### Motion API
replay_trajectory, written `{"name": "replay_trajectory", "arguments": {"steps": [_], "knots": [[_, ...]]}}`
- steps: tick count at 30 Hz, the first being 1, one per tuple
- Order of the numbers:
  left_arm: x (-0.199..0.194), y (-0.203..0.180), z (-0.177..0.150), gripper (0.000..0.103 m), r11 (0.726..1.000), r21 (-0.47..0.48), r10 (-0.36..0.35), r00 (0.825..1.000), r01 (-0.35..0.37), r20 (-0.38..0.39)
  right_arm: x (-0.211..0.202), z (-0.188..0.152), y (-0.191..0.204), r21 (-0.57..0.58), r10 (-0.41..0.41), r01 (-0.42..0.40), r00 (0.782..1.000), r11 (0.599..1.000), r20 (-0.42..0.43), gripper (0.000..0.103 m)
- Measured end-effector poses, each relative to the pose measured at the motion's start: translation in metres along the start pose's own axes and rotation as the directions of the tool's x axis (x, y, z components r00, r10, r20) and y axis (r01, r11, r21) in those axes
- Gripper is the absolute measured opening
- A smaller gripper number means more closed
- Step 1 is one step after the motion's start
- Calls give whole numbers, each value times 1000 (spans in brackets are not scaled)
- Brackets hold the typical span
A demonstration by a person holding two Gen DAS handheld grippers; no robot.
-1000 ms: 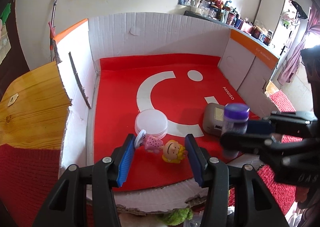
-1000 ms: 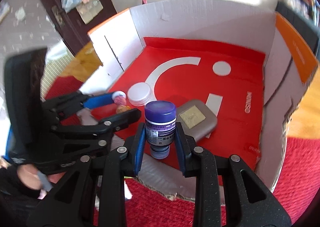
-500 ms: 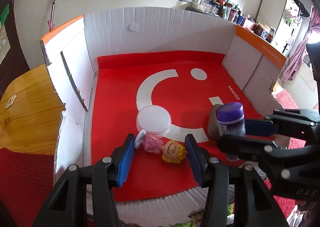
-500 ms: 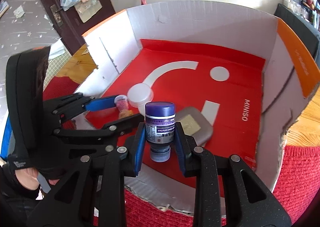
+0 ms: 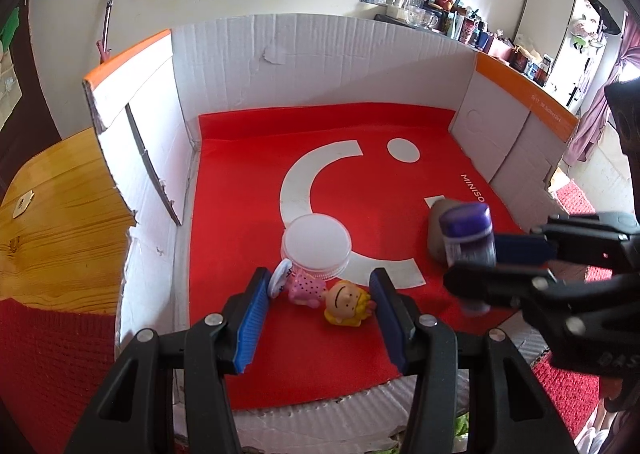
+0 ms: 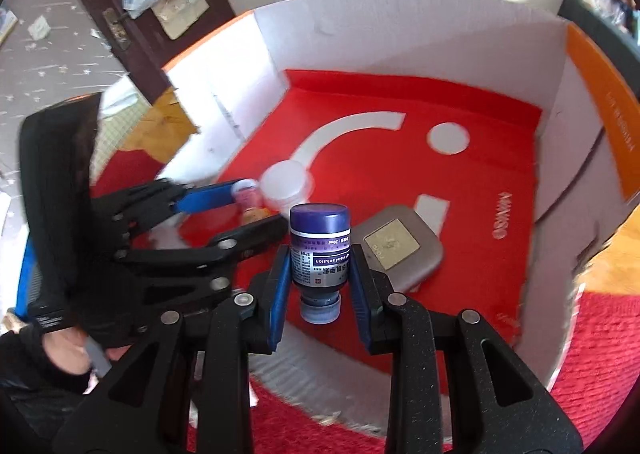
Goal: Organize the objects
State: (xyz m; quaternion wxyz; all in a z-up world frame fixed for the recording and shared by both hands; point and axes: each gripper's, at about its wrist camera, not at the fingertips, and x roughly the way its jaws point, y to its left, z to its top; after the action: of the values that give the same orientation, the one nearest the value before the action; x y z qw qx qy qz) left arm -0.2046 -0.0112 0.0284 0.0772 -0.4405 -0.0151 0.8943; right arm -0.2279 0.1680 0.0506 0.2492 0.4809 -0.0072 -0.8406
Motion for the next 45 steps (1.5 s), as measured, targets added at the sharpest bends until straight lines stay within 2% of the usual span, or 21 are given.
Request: {"name": "replay_trajectory", "arguments": {"steps": [7,10,17,22,38,42,44,45], "knots": [[3,-4,2,53,1000,9,1,1000,-1,-4,5,4,6,-64,-150,152,988,986,29,27],[4,-3,2,53,1000,12,16,1000,-16,0,11,2,7,-58,-85,85,996,995,-1,27],[3,-2,2,53,1000,12,11,1000,-11,3,18,0,-4,-43,-139,138,990,989,-8,27],[2,-3,2,53,1000,9,11,1000,-11,4,19,-1,-7,-47,-146,145,989,988,-7,27],[-1,-1,2,54,1000,-7,3,1000,-3,9,13,-6,-10,-16,-95,95,995,995,10,28],[-8,-1,1,60,1000,-8,2,1000,-2,25,9,-9,-9,-15,-85,85,996,996,15,29],[-13,-2,1,61,1000,-6,1,999,-1,38,8,-10,-8,-12,-79,79,997,997,20,34],[-15,-2,1,62,1000,-4,3,999,-3,43,7,-10,-6,-12,-77,77,997,997,24,46]]}}
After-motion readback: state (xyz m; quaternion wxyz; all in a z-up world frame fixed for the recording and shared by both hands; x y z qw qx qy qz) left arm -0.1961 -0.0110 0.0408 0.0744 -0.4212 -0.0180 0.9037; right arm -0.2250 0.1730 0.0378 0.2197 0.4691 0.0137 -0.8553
